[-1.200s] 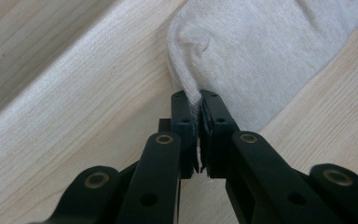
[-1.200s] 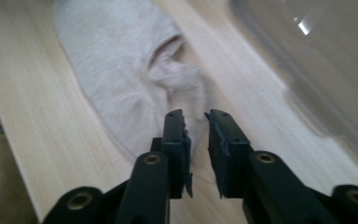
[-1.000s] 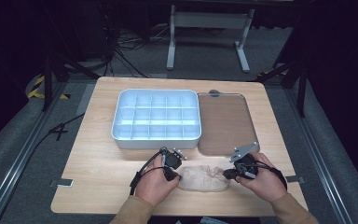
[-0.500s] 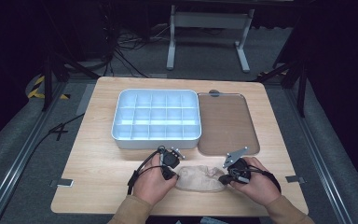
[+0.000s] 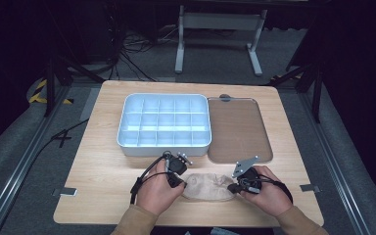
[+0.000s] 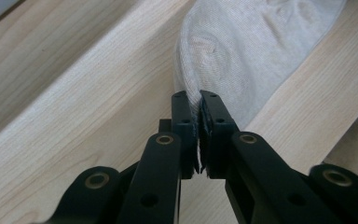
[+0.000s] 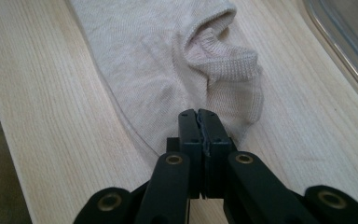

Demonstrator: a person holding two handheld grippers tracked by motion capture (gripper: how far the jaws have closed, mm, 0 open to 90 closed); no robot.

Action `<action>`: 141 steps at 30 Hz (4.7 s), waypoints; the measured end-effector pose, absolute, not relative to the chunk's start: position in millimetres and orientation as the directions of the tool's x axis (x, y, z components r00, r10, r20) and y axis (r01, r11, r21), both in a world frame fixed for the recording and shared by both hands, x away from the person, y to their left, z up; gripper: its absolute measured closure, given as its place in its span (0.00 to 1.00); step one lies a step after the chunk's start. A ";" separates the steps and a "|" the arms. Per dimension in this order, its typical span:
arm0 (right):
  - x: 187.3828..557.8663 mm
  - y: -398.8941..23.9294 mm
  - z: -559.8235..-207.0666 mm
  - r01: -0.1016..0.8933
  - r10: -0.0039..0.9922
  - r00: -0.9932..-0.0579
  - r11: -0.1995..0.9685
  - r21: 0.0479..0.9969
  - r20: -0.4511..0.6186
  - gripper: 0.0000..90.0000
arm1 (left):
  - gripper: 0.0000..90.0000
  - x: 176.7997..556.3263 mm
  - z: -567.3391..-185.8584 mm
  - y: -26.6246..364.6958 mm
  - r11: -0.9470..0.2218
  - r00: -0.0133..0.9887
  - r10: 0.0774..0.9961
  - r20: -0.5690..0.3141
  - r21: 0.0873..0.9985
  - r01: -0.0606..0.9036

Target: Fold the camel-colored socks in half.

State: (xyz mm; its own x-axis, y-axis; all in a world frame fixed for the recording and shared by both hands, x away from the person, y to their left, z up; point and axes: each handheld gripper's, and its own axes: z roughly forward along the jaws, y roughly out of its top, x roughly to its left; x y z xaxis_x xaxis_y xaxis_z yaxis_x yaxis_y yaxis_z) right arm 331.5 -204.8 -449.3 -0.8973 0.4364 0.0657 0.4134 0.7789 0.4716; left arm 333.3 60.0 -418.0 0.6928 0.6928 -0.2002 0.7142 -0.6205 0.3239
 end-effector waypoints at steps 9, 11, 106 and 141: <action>330.3 -200.9 -450.3 0.381 0.412 -0.910 0.789 0.482 0.045 0.99 | 0.95 331.8 -404.1 59.9 -0.617 0.700 0.684 -0.204 0.350 0.705; 329.8 -201.1 -450.9 0.381 0.415 -0.909 0.786 0.487 0.041 0.99 | 0.95 331.9 -401.2 58.5 -0.621 0.705 0.679 -0.204 0.352 0.700; 317.8 -203.1 -424.1 0.332 0.448 -0.894 0.628 0.704 0.022 0.99 | 0.70 350.8 -397.5 26.6 -0.662 0.763 0.626 -0.161 0.409 0.629; 326.1 -198.4 -439.6 0.353 0.464 -0.885 0.626 0.695 0.031 0.96 | 0.85 342.0 -418.9 18.2 -0.756 0.812 0.532 -0.242 0.296 0.583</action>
